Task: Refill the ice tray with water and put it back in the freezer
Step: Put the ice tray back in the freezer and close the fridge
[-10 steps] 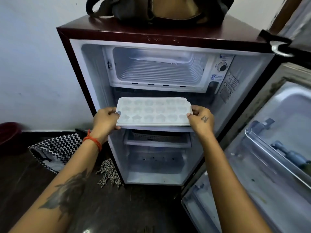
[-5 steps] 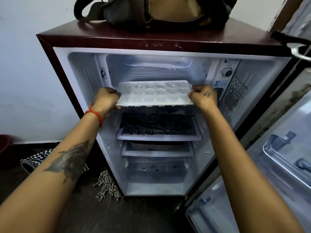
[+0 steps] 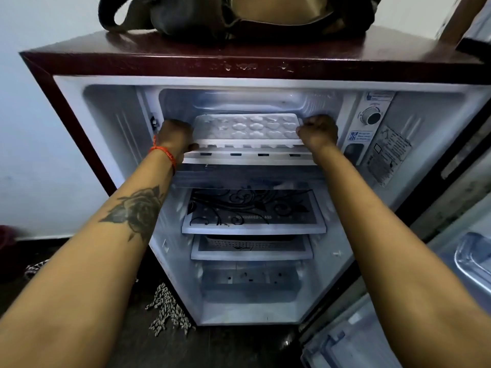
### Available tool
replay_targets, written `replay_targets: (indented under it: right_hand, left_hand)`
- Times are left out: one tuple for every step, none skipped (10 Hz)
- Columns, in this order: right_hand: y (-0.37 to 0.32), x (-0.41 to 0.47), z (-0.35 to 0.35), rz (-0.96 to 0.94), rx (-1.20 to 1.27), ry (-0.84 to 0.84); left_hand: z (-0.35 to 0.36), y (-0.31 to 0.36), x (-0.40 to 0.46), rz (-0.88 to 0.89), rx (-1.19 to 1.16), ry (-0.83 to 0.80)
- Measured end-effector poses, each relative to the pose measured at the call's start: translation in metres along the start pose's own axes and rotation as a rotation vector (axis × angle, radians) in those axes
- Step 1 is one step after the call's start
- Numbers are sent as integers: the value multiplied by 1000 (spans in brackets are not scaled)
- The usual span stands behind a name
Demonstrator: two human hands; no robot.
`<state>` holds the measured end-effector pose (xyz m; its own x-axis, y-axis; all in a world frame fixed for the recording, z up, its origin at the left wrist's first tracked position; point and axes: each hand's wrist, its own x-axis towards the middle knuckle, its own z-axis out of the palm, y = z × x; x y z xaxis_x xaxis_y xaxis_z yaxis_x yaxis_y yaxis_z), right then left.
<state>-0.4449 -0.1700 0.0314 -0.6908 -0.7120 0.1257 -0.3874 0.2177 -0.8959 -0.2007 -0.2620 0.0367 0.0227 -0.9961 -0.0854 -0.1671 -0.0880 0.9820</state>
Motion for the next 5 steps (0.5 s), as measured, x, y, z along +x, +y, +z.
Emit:
replay_targets:
  right_hand:
    - [5,10,6,-11,-24,-3]
    - [10,17,11,-8,0,26]
    - [16,22,18,-28,-67,37]
    - [20,26,23,-30,-68,47]
    - [22,27,25,-42,-70,47]
  left_hand:
    - [3,-2,9,16,28,7]
    - [4,-3,20,31,148,-32]
    - [8,-6,24,23,194,-48]
    - [12,-10,28,28,175,-35]
    - [17,-11,25,17,45,24]
